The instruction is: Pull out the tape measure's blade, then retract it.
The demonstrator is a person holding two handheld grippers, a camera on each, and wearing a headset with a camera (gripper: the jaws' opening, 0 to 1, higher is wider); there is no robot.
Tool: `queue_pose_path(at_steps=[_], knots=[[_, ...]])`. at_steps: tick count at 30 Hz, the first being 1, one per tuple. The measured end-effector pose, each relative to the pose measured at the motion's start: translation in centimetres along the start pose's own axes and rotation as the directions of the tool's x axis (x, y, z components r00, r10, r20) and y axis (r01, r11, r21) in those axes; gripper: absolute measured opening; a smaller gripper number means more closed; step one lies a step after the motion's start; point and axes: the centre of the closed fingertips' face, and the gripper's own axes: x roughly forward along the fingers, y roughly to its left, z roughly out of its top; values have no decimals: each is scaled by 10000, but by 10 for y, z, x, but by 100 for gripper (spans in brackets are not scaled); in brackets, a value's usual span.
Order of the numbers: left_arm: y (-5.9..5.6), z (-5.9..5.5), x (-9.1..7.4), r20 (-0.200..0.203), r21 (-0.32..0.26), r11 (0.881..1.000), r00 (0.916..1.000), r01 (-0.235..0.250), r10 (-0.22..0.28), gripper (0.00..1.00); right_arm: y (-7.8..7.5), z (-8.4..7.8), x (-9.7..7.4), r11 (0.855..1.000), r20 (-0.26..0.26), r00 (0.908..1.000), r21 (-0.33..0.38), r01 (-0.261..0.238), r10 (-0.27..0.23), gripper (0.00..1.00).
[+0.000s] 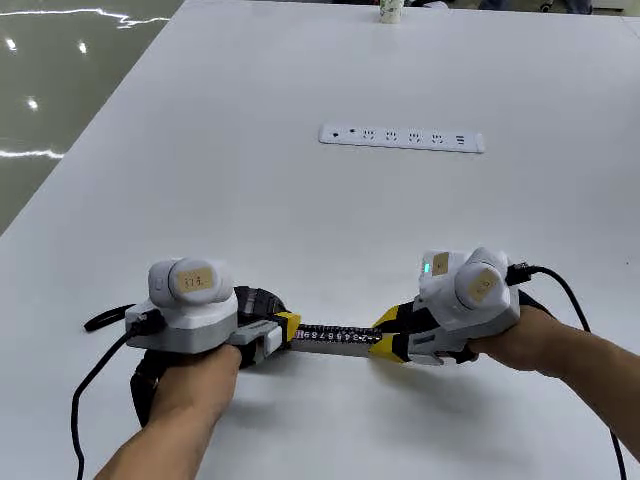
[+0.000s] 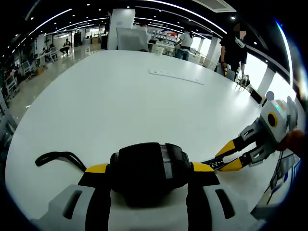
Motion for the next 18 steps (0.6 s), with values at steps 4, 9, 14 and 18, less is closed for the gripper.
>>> queue_pose_path(at_steps=[4,9,14,18], knots=[[0,0,0,-16,-7,10000,10000,15,-15,59,1,5,4,10000,47,10000,-4,-47,47,10],[0,0,0,-22,-38,10000,10000,33,-33,59,3,9,8,10000,75,9999,-15,-78,78,10],[0,0,0,-18,-35,10000,10000,44,-44,59,3,13,11,9999,97,9999,-10,-101,101,10],[0,-1,-1,-32,-42,10000,10000,57,-58,59,4,15,14,9999,119,9999,-2,-109,109,10]])
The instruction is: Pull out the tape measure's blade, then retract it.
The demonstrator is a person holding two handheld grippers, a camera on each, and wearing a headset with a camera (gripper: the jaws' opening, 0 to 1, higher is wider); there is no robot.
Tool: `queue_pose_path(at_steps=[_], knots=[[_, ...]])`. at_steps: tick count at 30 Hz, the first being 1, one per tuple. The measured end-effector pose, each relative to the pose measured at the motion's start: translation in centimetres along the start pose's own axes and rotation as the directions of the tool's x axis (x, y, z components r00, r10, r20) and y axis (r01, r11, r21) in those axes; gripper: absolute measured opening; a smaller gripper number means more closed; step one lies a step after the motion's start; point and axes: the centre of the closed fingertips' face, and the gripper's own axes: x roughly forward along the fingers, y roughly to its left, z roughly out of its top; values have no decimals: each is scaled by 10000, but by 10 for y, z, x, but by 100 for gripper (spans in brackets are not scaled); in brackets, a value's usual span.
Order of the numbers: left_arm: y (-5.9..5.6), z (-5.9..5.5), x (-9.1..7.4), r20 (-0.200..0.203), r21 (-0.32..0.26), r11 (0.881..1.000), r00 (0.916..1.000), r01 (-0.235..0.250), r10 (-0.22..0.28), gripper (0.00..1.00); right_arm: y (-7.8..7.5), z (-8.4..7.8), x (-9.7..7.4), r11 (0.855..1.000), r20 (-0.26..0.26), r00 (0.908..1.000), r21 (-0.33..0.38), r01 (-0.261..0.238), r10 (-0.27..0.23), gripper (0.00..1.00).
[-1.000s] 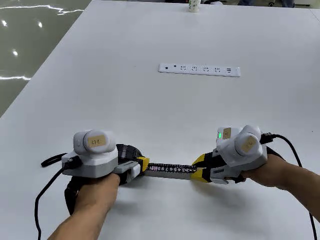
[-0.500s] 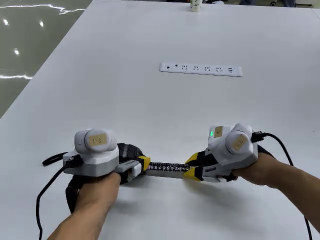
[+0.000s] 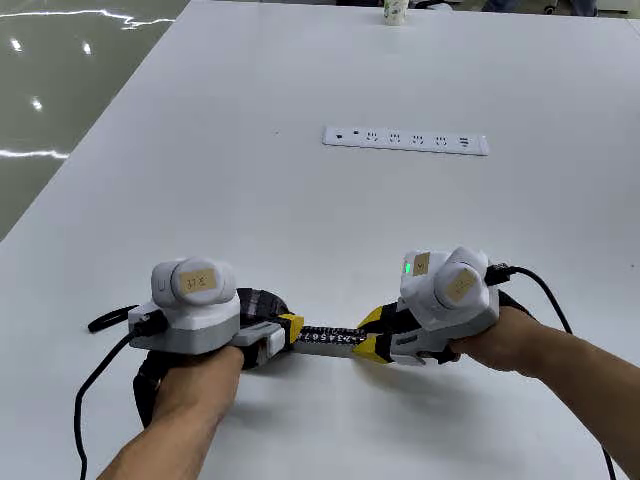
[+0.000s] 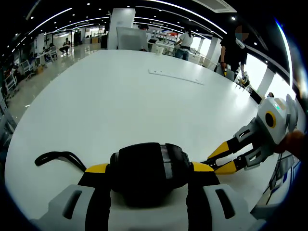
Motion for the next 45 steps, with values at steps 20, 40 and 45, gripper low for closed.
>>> queue_pose_path(at_steps=[20,40,45], knots=[[0,0,0,-35,20,10000,10000,44,-43,59,4,18,20,9999,132,9998,-41,-132,132,10],[0,0,0,-59,-46,9999,9999,103,-103,59,6,34,38,9997,283,9993,-63,-225,227,10],[0,0,0,-69,-54,9999,9999,120,-121,59,7,38,42,9996,291,9993,-118,-252,255,10]])
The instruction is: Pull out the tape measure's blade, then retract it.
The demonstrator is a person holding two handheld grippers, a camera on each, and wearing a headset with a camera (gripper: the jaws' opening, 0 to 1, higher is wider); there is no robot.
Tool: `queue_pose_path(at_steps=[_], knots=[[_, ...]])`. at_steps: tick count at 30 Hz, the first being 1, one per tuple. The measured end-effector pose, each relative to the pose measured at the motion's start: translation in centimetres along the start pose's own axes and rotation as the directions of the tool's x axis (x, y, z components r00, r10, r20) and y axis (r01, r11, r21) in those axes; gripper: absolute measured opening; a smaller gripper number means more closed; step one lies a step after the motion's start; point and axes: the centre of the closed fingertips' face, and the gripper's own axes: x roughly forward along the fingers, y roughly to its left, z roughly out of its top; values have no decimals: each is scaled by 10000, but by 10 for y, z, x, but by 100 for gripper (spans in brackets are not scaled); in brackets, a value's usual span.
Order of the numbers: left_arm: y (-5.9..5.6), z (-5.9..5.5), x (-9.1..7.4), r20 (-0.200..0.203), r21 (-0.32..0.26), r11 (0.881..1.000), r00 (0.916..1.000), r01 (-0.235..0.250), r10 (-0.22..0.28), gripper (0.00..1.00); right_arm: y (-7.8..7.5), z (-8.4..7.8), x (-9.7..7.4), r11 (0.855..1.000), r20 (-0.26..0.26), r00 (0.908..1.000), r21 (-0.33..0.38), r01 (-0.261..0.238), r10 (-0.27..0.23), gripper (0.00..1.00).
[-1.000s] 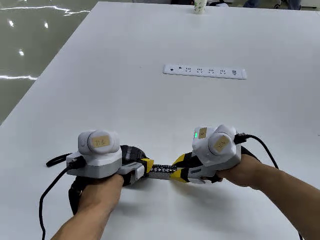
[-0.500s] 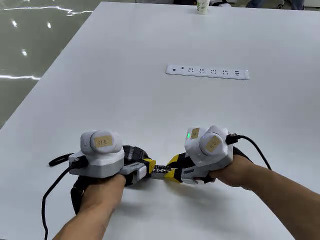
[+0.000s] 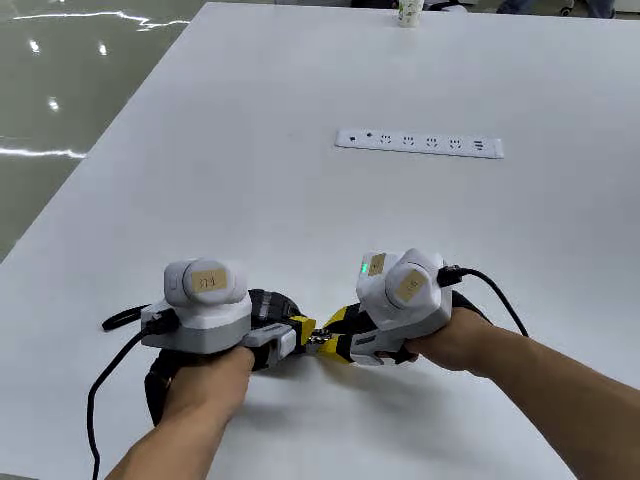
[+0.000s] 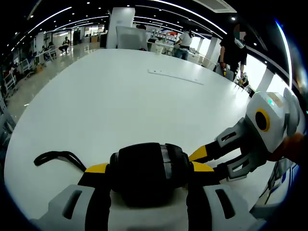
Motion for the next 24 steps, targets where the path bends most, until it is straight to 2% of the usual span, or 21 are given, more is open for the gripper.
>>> queue_pose_path(at_steps=[12,24], knots=[[-1,0,1,1,72,10000,10000,6,-6,59,2,5,8,9999,-15,10000,-132,-58,58,11],[-1,-1,1,-18,218,9998,10000,-27,28,60,3,4,8,9991,-151,9998,-400,-128,123,11]])
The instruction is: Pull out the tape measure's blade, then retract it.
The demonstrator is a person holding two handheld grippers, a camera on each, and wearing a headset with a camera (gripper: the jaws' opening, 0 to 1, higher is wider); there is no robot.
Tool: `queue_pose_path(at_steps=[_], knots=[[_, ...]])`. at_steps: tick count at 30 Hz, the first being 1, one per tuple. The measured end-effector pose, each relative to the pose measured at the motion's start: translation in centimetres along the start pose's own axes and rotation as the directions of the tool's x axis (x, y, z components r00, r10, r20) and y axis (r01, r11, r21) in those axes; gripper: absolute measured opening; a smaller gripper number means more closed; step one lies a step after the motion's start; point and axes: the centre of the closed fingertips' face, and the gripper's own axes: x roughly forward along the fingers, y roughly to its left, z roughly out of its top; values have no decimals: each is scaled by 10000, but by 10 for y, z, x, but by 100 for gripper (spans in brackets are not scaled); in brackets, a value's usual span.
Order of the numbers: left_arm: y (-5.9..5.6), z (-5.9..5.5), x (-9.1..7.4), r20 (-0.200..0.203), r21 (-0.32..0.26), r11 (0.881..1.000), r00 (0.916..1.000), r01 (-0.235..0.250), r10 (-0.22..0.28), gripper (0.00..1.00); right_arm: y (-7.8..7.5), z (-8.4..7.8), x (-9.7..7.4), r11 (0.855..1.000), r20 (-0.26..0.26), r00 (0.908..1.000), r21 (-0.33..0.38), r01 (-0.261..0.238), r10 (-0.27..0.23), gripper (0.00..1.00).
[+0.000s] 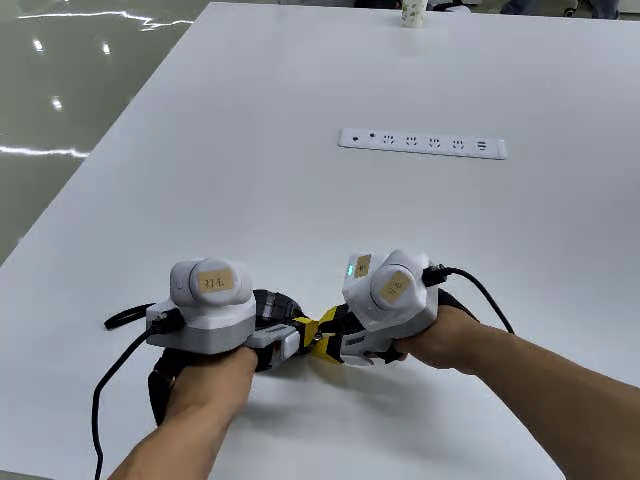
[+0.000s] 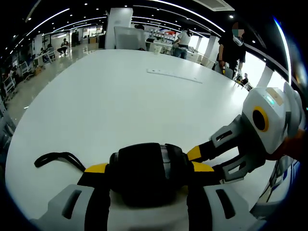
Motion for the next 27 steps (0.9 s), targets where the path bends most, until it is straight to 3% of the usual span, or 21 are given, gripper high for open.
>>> queue_pose_path(at_steps=[27], knots=[[-2,-1,-1,-231,115,9999,9997,-45,48,63,0,0,0,9996,-248,9997,-287,-6,-1,13]])
